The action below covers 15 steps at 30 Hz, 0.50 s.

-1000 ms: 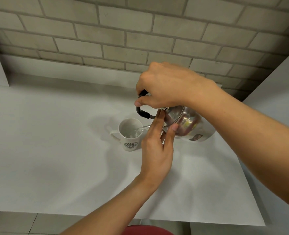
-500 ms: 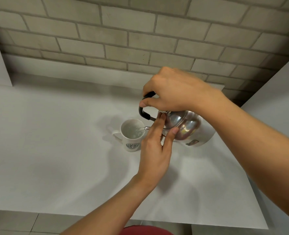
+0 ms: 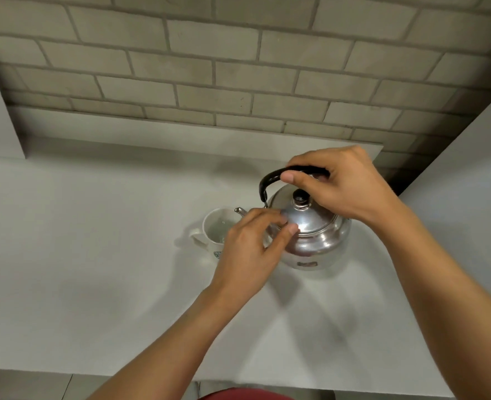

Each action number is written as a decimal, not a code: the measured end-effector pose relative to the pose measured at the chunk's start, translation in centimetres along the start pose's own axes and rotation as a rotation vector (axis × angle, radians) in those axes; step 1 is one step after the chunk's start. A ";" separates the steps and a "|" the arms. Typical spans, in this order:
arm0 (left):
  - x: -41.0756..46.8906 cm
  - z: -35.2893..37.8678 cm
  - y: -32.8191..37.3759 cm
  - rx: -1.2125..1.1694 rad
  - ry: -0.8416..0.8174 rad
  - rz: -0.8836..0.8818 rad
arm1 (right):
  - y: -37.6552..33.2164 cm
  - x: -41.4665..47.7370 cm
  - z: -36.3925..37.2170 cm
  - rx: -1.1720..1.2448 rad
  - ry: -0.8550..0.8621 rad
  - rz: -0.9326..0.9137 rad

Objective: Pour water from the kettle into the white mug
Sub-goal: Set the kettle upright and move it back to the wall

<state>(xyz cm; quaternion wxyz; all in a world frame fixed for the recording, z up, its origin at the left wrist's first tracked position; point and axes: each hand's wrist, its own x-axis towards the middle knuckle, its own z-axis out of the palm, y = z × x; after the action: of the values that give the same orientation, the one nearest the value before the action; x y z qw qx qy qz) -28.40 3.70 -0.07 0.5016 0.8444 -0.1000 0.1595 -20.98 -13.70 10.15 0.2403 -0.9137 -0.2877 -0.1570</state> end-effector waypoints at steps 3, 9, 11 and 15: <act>1.1 -1.0 -0.2 0.025 0.103 -0.013 | 1.1 -1.3 0.0 0.076 0.088 0.061; 5.1 -1.0 0.6 0.022 -0.135 0.024 | 2.8 -2.9 0.9 0.172 0.181 0.123; 6.0 -0.9 0.8 0.003 -0.202 0.089 | 3.3 -3.1 1.1 0.184 0.201 0.128; 7.5 -0.2 0.4 0.000 -0.187 0.131 | 4.7 -2.8 1.6 0.212 0.173 0.164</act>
<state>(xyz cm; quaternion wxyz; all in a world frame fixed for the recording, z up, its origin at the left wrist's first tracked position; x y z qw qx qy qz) -21.63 3.63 3.12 0.4786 0.8472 -0.2013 0.1123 -20.11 -17.49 6.02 0.3714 -0.8866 -0.2055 -0.1837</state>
